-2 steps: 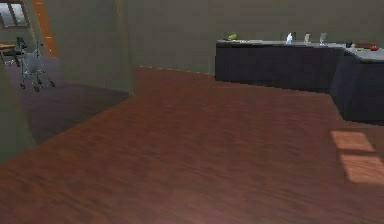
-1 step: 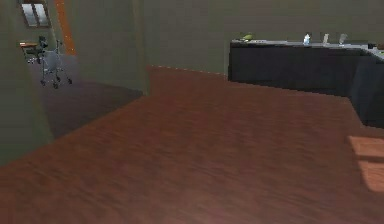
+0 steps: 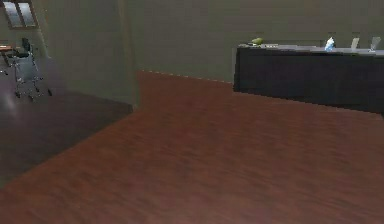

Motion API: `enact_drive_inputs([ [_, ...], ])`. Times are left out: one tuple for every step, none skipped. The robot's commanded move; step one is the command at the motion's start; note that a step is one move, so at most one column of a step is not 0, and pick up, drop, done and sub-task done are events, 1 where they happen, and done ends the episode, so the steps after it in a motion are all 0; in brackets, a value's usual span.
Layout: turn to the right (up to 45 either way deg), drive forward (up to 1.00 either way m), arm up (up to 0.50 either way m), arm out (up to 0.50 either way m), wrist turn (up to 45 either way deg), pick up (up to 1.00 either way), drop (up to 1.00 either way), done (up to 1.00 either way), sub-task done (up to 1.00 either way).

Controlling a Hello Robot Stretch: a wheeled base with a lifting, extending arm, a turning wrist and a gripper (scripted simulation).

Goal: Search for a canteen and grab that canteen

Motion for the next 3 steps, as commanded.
enact_drive_inputs([
  [-45.0, 0.00, 0.00, 0.00, 0.0, 0.00, 0.00, 0.00, 0.00],
  [-18.0, 0.00, 0.00, 0.00, 0.0, 0.00, 0.00, 0.00, 0.00],
  [0.0, 1.00, 0.00, 0.00, 0.0, 0.00, 0.00, 0.00, 0.00],
])
